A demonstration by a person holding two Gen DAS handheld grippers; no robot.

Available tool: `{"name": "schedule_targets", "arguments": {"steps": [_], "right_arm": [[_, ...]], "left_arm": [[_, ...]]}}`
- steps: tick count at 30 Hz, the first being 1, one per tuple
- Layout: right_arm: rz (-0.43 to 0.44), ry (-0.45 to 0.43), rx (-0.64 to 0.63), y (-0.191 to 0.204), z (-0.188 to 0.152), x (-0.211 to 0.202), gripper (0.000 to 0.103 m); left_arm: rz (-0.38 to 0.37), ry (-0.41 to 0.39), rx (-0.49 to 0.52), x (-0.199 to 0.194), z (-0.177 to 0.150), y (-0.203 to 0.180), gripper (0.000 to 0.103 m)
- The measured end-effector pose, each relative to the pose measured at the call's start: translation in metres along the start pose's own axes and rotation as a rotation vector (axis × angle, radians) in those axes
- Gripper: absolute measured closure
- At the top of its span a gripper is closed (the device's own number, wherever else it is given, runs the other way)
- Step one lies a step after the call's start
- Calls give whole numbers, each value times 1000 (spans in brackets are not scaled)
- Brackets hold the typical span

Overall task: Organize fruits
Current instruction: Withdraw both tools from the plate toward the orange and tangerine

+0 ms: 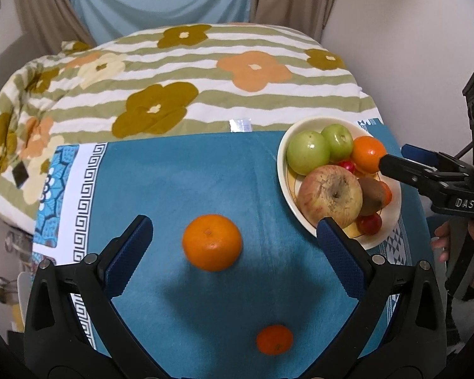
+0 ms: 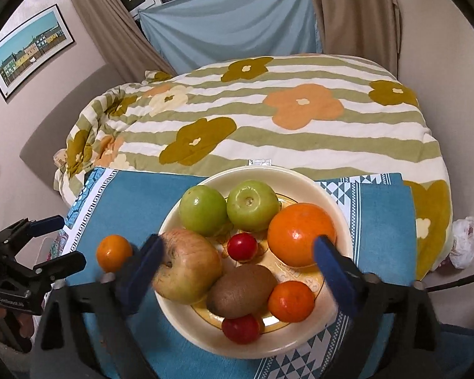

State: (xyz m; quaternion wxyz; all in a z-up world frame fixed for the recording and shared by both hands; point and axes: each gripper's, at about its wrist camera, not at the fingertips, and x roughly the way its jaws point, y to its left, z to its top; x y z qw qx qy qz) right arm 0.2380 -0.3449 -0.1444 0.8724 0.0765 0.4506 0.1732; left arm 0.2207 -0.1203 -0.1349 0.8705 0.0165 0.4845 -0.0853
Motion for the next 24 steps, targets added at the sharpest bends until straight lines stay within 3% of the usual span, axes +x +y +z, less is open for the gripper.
{"name": "schedule_targets", "arguments": {"steps": [15, 24], "right_arm": [[1, -36, -34, 19, -3, -44, 0], [-27, -57, -19, 50, -13, -77, 0]], "left_arm": [[43, -75, 25, -52, -4, -1, 0], [10, -126, 78, -81, -3, 15, 0]]}}
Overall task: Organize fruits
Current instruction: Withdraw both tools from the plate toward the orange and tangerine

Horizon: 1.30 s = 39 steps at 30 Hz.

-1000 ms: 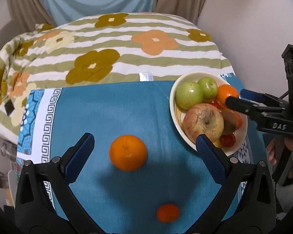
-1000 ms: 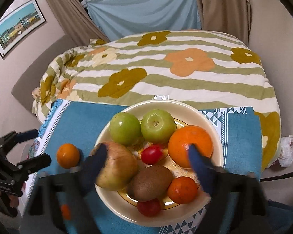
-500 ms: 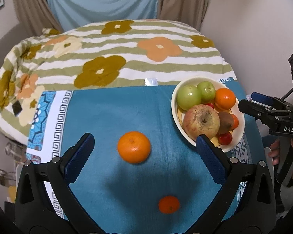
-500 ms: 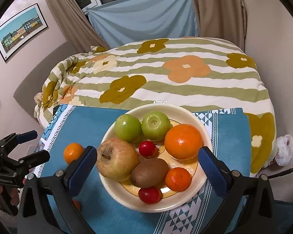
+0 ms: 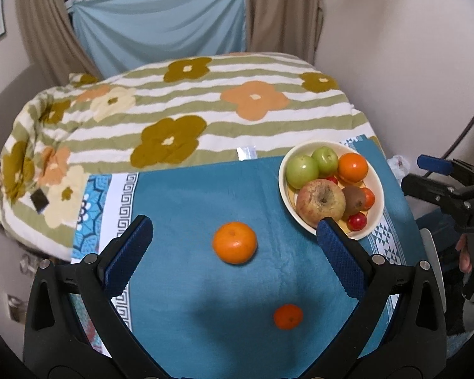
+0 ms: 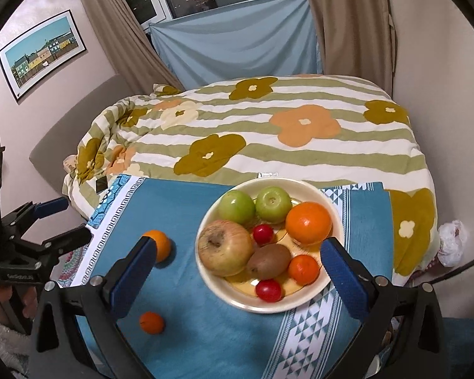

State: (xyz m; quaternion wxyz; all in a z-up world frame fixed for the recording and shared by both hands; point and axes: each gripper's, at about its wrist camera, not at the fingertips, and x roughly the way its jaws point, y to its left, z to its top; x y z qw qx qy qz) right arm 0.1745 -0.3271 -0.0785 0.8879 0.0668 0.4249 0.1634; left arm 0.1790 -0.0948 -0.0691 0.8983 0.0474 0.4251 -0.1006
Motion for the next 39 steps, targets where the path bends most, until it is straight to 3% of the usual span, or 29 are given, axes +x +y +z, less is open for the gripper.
{"name": "schedule_targets", "arguments": {"steps": [11, 14, 20, 26, 39], "right_arm": [[-84, 4, 148, 65, -34, -20, 0], [-146, -6, 196, 82, -45, -22, 0], [-259, 22, 263, 112, -65, -12, 0], [-336, 69, 315, 132, -86, 6, 0], [-366, 145, 383, 139, -123, 69, 0]], "left_arm": [[-61, -3, 179, -13, -4, 35, 0], [-83, 6, 242, -10, -9, 43, 0], [-192, 31, 364, 5, -19, 54, 0], [-316, 87, 458, 34, -23, 58, 0], [-403, 178, 604, 123, -21, 27, 0]]}}
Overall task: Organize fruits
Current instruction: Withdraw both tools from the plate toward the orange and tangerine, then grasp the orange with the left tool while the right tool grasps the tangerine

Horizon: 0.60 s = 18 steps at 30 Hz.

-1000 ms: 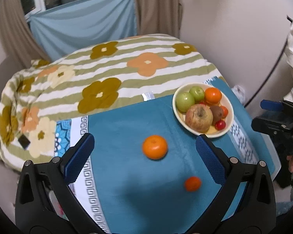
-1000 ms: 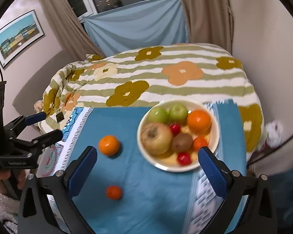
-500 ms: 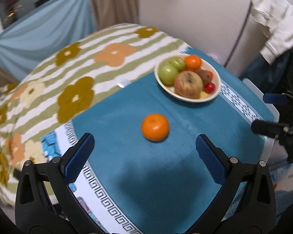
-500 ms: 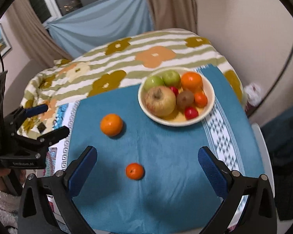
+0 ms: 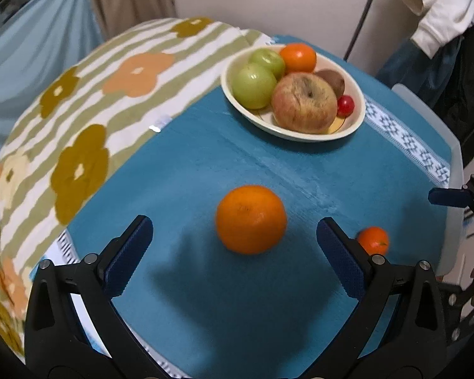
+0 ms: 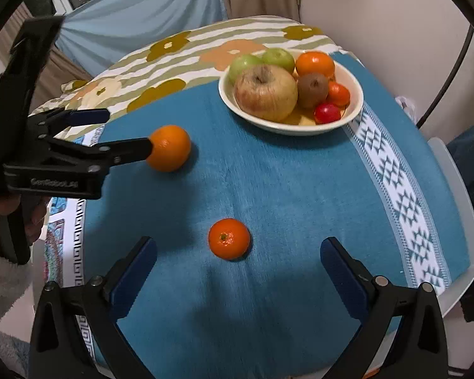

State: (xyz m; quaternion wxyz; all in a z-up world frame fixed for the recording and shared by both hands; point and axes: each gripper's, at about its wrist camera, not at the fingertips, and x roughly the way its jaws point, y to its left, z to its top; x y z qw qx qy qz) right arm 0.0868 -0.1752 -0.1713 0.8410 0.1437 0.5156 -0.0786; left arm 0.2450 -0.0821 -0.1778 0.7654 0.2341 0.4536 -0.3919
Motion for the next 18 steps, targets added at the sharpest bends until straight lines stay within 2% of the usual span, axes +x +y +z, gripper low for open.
{"name": "schedule_targets", "arguments": {"steps": [3, 4, 6, 9, 11, 15, 16, 18], "right_arm": [[-12, 7, -3, 3, -2, 11, 1], [-13, 11, -4, 4, -3, 13, 5], [-18, 19, -8, 6, -4, 18, 5], [-26, 30, -15, 8, -6, 23, 5], [-27, 33, -19, 9, -6, 25, 14], [-36, 42, -26, 12, -8, 29, 16], [-35, 43, -23, 12, -9, 29, 16], [-34, 46, -16, 15, -10, 31, 19]], "left_arm": [[-13, 20, 24, 18, 4, -3, 0], [-17, 25, 31, 22, 4, -4, 2], [-24, 38, 43, 31, 7, -6, 8], [-34, 48, 49, 40, 8, -7, 10], [-41, 51, 51, 44, 8, -7, 10], [-45, 63, 62, 53, 9, -9, 26], [-48, 67, 64, 55, 9, -10, 34], [-63, 74, 67, 58, 8, -11, 39]]}}
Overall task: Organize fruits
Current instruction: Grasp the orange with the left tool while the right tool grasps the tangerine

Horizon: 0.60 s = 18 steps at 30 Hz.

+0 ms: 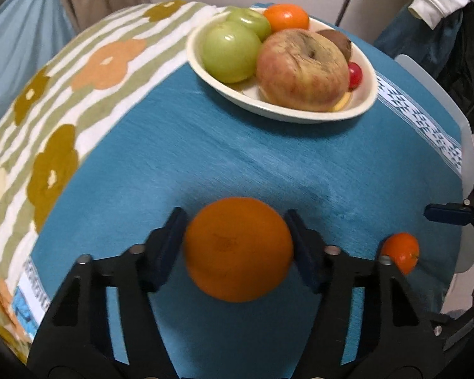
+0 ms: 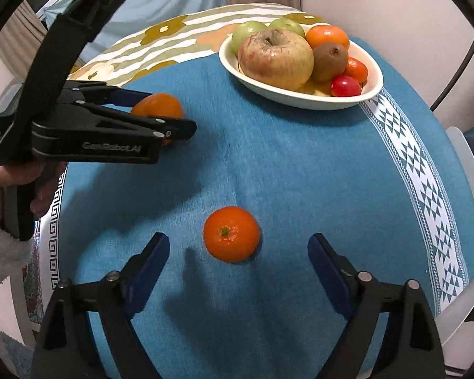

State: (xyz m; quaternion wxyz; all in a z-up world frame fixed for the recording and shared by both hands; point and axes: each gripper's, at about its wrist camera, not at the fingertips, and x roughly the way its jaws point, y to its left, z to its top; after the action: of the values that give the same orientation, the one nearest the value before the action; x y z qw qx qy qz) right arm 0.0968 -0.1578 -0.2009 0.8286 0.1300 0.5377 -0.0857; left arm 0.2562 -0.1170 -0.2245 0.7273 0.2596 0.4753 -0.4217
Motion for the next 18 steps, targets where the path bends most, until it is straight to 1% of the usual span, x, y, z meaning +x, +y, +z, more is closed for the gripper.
{"name": "schedule_targets", "arguments": {"steps": [1, 2, 9, 11, 18], "right_arm": [[2, 2, 2, 0, -1, 1, 27], [2, 6, 3, 1, -1, 1, 31], [-15, 1, 13, 4, -4, 3, 35], [-16, -3, 12, 4, -5, 2, 39], [-7, -20, 4, 5, -8, 6, 41]], "left_arm": [[5, -6, 4, 0, 0, -1, 39], [9, -9, 9, -1, -1, -2, 39], [4, -20, 0, -7, -10, -2, 39], [8, -19, -5, -9, -15, -2, 39], [17, -14, -30, -16, -30, -3, 39]]}}
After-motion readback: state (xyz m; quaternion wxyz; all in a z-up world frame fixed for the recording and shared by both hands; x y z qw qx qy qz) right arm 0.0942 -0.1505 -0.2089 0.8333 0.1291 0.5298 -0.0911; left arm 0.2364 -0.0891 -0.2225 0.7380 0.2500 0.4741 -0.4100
